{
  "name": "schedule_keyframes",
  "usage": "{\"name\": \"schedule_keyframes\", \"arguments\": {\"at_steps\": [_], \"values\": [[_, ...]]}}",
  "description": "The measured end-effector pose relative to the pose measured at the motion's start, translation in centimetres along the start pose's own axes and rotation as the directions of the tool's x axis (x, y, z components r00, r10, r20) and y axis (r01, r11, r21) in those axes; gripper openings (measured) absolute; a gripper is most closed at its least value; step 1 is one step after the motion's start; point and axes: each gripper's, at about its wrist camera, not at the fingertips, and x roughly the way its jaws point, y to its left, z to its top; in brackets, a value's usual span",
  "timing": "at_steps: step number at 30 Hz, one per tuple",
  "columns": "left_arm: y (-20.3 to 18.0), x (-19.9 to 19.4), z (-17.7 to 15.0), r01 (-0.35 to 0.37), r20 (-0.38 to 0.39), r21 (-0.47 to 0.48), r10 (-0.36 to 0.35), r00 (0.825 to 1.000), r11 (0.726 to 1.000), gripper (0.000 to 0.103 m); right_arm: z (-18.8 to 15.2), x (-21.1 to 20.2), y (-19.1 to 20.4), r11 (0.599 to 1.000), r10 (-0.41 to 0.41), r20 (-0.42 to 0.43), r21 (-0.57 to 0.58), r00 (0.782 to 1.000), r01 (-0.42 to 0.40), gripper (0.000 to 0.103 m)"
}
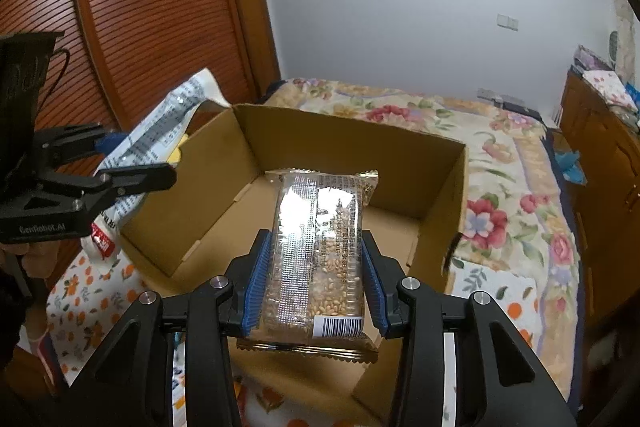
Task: Organize snacks
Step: 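Carry both snacks over the box and open both tools to drop them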
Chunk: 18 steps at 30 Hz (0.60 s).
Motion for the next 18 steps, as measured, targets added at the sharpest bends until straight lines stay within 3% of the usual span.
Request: {"name": "schedule_keyframes", "arguments": {"at_steps": [9,18], "values": [[1.0,3.1,0.5,-0.010,-0.031,-0.015,0.010,0.999,1.000,0.054,-0.8,3.0,0.0,0.999,-0.034,-0.043,-0.009,0.998,0.033,0.043],[1.9,4.1,-0.4,-0.019,-0.045,-0.040,0.017,0.999,0.999,0.062,-0.7,3.2,0.3,0.999,-0.051,-0.052,0.009,0.997,0.052,0.047]]}}
